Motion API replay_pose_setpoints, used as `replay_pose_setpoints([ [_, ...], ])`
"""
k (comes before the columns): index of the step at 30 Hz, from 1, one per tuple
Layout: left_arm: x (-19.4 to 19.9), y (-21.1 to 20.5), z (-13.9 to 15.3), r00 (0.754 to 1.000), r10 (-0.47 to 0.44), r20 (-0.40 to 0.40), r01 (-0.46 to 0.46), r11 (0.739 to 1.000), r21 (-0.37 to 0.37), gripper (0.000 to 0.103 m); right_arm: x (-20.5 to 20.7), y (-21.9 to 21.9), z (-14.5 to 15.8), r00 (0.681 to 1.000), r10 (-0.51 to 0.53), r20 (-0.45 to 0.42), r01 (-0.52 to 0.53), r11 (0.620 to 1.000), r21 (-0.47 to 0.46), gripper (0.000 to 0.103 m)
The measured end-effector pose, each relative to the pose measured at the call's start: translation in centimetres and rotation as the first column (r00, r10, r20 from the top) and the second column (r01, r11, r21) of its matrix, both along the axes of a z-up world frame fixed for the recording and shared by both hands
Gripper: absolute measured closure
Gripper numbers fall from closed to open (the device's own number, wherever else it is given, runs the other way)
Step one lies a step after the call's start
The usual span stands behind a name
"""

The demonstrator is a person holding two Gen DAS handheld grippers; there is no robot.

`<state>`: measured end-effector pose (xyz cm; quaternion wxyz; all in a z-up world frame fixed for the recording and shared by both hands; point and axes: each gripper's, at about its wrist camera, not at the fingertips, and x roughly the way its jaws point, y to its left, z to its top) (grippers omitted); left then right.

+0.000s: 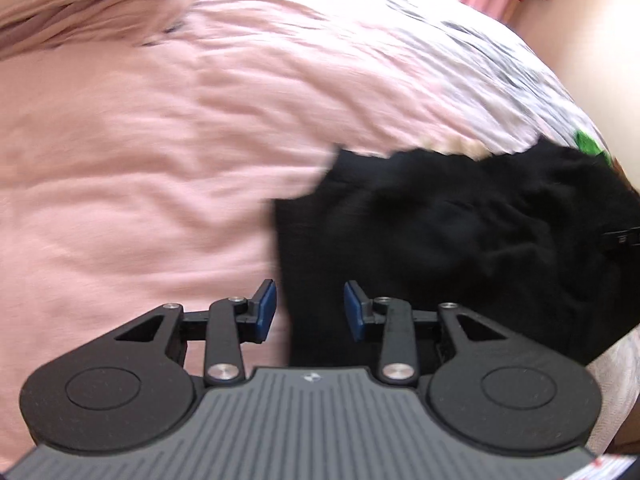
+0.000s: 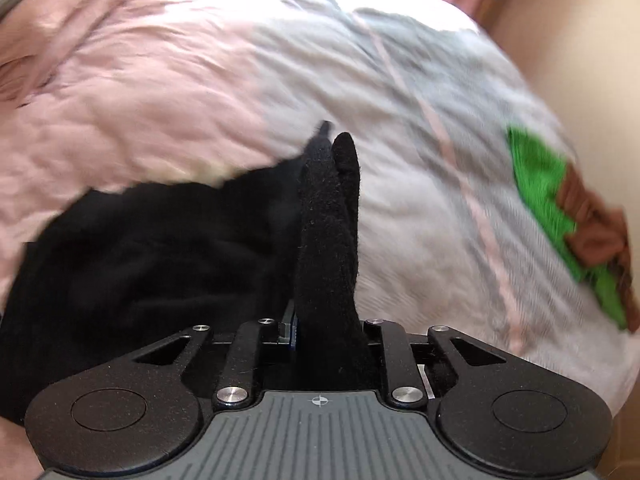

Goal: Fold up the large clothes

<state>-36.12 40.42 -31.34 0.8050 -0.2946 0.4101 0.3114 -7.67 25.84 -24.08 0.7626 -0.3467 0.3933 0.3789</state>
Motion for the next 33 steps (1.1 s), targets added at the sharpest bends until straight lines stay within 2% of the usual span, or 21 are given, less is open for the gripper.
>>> replay_pose_setpoints([
  [3,-3.8,2.0,0.2,0.998,0.051,0.027,-0.050,0.997,-0.059,0.071,-8.5,3.2,0.8,0.988,0.139,0.070,-0.139,0.990,-0.003,0.087],
  [6,-6.9,3.6,-0.2,0.996,0.091,0.023,-0.088,0.992,-0.092,0.072,-15.7,6.0,-2.5,0.967,0.243,0.081,-0.243,0.970,-0.010,0.084],
  [8,-8.2,4.2,-0.8,0.994,0.110,0.028,-0.105,0.986,-0.127,0.072,-19.0,7.4,-6.9,0.945,0.323,0.052,-0.320,0.946,-0.059,0.070],
  [9,-8.8,4.4,-0.9,0.992,0.118,0.034,-0.112,0.983,-0.145,0.072,-20.1,7.8,-8.9,0.938,0.347,0.004,-0.344,0.933,-0.108,0.069],
  [10,-9.1,4.5,-1.0,0.991,0.124,0.044,-0.116,0.981,-0.155,0.072,-20.7,7.8,-9.9,0.936,0.352,0.015,-0.348,0.930,-0.120,0.065],
  [12,-9.7,4.4,-1.0,0.989,0.125,0.075,-0.111,0.979,-0.173,0.072,-21.3,6.9,-9.6,0.927,0.372,0.051,-0.366,0.926,-0.094,0.064],
  [13,-9.9,4.2,-0.9,0.988,0.125,0.088,-0.108,0.978,-0.181,0.072,-21.1,6.4,-8.9,0.927,0.373,0.024,-0.371,0.926,-0.065,0.063],
  [15,-9.9,3.9,-0.9,0.985,0.122,0.119,-0.095,0.972,-0.213,0.072,-19.5,5.2,-6.6,0.929,0.356,-0.101,-0.355,0.935,0.024,0.063],
  [17,-9.4,3.6,-0.5,0.979,0.118,0.164,-0.072,0.962,-0.262,0.072,-18.0,3.7,-4.0,0.924,0.338,-0.179,-0.325,0.940,0.103,0.062],
  [19,-8.3,3.3,-0.2,0.971,0.107,0.215,-0.037,0.950,-0.309,0.072,-16.3,2.0,-1.8,0.923,0.319,-0.215,-0.286,0.943,0.171,0.062],
  [22,-5.8,2.5,-0.5,0.954,0.080,0.289,0.042,0.919,-0.392,0.069,-12.7,0.1,0.2,0.962,0.189,-0.197,-0.153,0.971,0.186,0.062],
  [24,-4.0,2.1,-1.5,0.947,0.095,0.307,0.065,0.880,-0.470,0.068,-9.3,-0.8,0.1,0.978,0.093,-0.186,-0.059,0.982,0.179,0.062],
  [26,-2.6,1.7,-2.6,0.943,0.115,0.313,0.064,0.859,-0.508,0.068,-5.2,-1.6,-0.8,0.977,-0.008,-0.211,0.039,0.989,0.146,0.062],
  [30,-0.3,1.9,-4.5,0.945,0.143,0.294,0.035,0.850,-0.526,0.068,1.0,-3.2,-3.1,0.951,-0.159,-0.263,0.188,0.979,0.085,0.063],
  [33,1.5,2.2,-5.1,0.945,0.136,0.296,0.038,0.857,-0.514,0.068,3.2,-3.0,-5.1,0.935,-0.163,-0.315,0.187,0.981,0.047,0.063],
])
